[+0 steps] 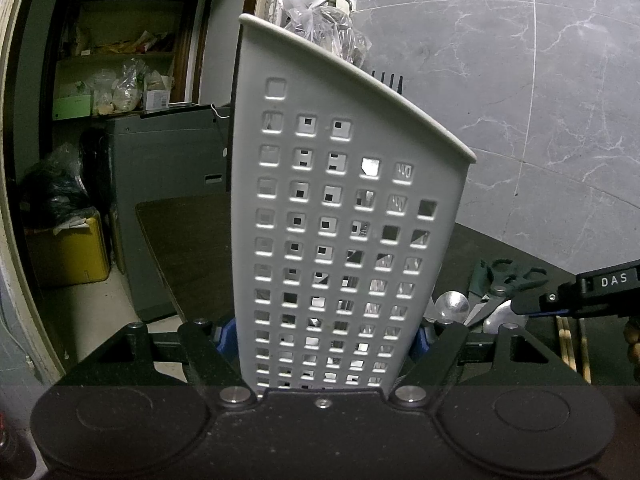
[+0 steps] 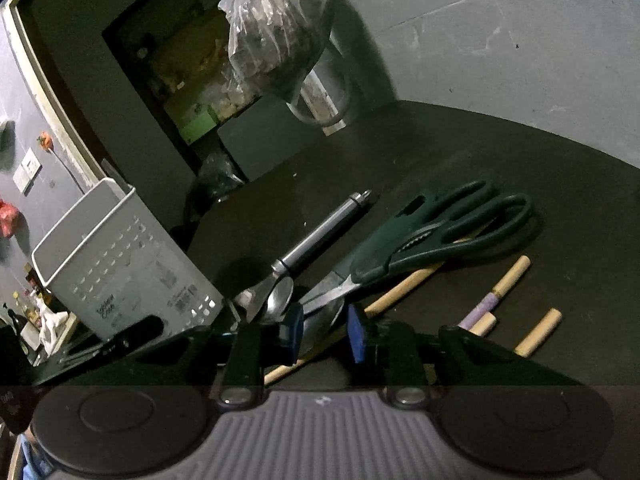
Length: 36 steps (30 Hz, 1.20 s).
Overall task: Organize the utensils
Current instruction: 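Grasp a metal spoon from the pile with the right tool, then lift the spoon with the right tool and carry it over the caddy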
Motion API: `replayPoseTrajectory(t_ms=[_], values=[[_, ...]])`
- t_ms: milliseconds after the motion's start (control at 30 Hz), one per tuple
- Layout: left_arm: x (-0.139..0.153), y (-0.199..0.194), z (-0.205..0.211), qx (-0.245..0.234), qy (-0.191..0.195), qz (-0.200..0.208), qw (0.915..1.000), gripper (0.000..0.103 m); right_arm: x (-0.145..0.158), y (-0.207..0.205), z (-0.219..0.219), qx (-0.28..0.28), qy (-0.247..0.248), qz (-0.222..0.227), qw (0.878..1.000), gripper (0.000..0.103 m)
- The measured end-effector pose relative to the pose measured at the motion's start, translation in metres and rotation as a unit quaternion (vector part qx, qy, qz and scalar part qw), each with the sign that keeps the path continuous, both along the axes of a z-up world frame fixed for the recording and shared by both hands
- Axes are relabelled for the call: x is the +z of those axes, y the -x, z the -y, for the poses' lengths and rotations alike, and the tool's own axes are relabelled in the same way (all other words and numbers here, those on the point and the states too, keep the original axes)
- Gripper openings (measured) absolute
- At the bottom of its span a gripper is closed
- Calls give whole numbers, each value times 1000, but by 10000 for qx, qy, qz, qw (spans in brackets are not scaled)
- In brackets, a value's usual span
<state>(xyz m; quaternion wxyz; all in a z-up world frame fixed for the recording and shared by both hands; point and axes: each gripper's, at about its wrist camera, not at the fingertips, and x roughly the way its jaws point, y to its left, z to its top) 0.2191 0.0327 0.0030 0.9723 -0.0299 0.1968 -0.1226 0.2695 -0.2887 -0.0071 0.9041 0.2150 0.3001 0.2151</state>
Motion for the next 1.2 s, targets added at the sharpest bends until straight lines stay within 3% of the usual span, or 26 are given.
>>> replayPoseTrajectory(t_ms=[200, 267, 367, 467, 667, 800, 867, 967, 1067, 1200], values=[[0, -1, 0, -1, 2, -1, 10000, 77, 0, -5, -5, 8, -25, 17, 10000, 28], [0, -1, 0, -2, 1, -2, 10000, 77, -1, -5, -8, -34, 66, 13, 10000, 13], [0, -1, 0, -2, 1, -2, 10000, 77, -3, -5, -10, -57, 53, 12, 10000, 6], [0, -1, 0, 1, 5, -5, 10000, 77, -4, -2, -11, -64, 52, 55, 10000, 5], [0, -1, 0, -1, 6, -9, 10000, 77, 10, 8, -8, -173, 66, 477, 9987, 3], [0, -1, 0, -2, 6, -9, 10000, 77, 30, 22, -12, -345, 457, 1149, 9917, 2], [0, -1, 0, -1, 3, -7, 10000, 77, 43, 34, -18, -374, 793, 1634, 9827, 1], [0, -1, 0, -1, 7, -9, 10000, 77, 62, 52, -35, -342, 1427, 2392, 9598, 1], [0, -1, 0, -2, 7, -9, 10000, 77, 73, 66, -54, -258, 2006, 2973, 9331, 1], [0, -2, 1, -4, 12, -13, 10000, 77, 78, 83, -84, -155, 2804, 3669, 8868, 1]])
